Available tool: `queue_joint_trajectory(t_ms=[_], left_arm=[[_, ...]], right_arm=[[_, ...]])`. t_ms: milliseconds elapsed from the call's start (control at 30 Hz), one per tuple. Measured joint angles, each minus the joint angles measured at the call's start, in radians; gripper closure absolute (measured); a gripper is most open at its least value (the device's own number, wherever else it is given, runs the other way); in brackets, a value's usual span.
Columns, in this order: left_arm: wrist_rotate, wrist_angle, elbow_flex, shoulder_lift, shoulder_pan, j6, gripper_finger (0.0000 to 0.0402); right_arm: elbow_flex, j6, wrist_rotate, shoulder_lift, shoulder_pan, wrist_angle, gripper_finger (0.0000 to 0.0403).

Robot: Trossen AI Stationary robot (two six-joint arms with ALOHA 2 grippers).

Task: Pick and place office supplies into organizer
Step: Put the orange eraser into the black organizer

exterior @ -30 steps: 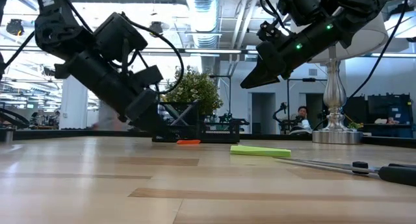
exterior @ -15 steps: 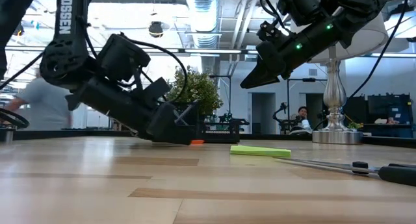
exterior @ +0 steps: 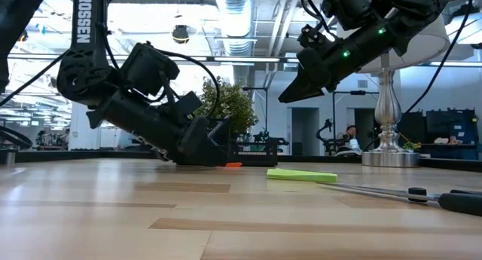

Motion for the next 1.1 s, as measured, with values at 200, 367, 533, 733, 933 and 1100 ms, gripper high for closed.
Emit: queue_joint_trajectory(t_ms=[200,367,533,733,933,1100], left_arm=[[-0.003,0.003,0.008,0.001,-0.027,-0.005,0.0196],[-0.053,-0.003,0.015,0.003,-0.032,-0.001,0.0196],[-0.035,0.0,0.015,0.003,-0.033,-0.025,0.0196],[0.022,0.016,0.014,0.002,-0.046,-0.066,0.0196],[0.066,0.022,0.04,0.003,-0.058,-0.059,0.0196],[0.161,0.02,0.091,0.004,-0.084,-0.051,0.0196]], right_arm=[[0.0,0.0,0.0,0.0,0.0,0.0,0.0276],[0.0,0.0,0.0,0.0,0.0,0.0,0.0276],[0.0,0.0,0.0,0.0,0.0,0.0,0.0276],[0.0,0.0,0.0,0.0,0.0,0.0,0.0276],[0.0,0.0,0.0,0.0,0.0,0.0,0.0276],[0.0,0.0,0.0,0.0,0.0,0.0,0.0276]])
